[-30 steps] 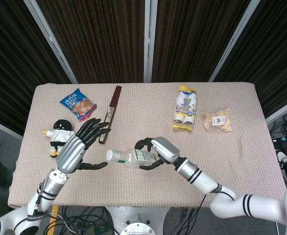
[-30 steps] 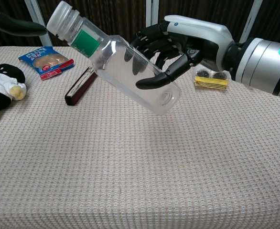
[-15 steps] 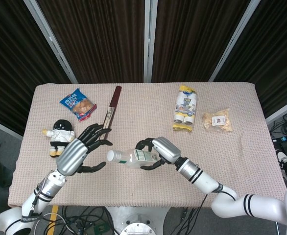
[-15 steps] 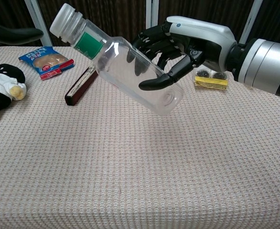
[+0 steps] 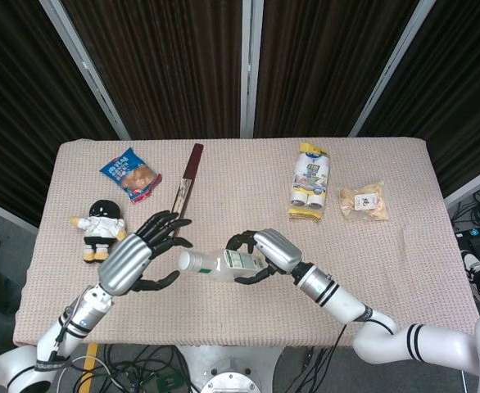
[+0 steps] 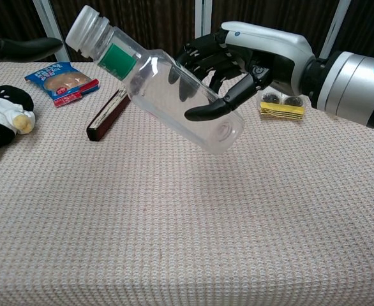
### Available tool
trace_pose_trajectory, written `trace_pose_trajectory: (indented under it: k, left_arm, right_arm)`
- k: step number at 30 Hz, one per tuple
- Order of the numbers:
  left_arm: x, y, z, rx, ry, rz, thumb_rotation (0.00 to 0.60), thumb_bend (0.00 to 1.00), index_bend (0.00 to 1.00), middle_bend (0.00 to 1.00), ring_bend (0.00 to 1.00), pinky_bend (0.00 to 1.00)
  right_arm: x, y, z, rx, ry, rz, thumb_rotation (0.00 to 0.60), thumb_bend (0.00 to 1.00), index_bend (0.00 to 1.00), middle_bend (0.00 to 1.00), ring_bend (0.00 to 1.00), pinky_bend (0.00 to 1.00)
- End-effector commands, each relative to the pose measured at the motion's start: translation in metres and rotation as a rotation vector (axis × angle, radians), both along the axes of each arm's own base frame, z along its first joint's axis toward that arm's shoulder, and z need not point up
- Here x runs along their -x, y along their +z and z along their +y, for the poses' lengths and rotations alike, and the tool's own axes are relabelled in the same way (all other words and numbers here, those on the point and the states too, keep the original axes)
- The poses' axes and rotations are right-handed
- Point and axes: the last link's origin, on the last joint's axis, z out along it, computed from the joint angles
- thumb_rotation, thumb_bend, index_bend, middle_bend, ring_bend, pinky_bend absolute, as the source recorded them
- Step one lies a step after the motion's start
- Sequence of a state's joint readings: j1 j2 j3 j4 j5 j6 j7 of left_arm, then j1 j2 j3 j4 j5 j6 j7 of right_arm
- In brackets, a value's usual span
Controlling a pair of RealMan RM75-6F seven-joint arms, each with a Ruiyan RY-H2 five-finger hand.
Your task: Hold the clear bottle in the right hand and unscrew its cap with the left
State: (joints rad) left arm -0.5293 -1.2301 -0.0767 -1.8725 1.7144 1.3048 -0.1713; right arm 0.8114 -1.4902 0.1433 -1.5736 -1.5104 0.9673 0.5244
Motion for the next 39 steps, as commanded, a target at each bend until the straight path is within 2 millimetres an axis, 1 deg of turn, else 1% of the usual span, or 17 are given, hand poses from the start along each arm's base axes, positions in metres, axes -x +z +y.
trace_pose_trajectory:
  k: [1,8,17,27,39]
  left_arm:
    - [-0.0005,-0.0004,0.0001,0.000,-0.001,-0.001,0.600,0.33,0.30,0.09,0.04,0.01]
    - [-0.0018,-0.0014,0.0013,0.005,-0.002,0.003,0.600,0.33,0.34,0.09,0.04,0.01]
    - [-0.0015,-0.0024,0.0021,0.008,0.001,0.005,0.600,0.34,0.35,0.09,0.04,0.01]
    - [-0.0016,-0.0027,0.0021,0.003,-0.004,0.005,0.600,0.33,0.41,0.09,0.04,0.01]
    - [-0.0025,-0.0045,0.0042,0.007,0.000,-0.022,0.600,0.33,0.41,0.09,0.04,0.01]
  right_arm:
    - [0.0001,0.0000,-0.0002,0.000,-0.001,-0.001,0.600,0.39,0.58,0.57,0.36,0.51]
    - [-0.0004,-0.0006,-0.0004,-0.001,0.000,-0.002,0.600,0.39,0.58,0.57,0.36,0.51]
    - [-0.0003,-0.0015,-0.0008,-0.003,-0.001,0.000,0.600,0.39,0.58,0.57,0.36,0.51]
    - [0.0001,-0.0019,-0.0010,-0.004,-0.002,0.002,0.600,0.39,0.58,0.57,0.36,0.51]
    - [-0.0016,-0.0039,-0.0010,-0.009,-0.004,-0.009,0.600,0.39,0.58,0.57,0.36,0.51]
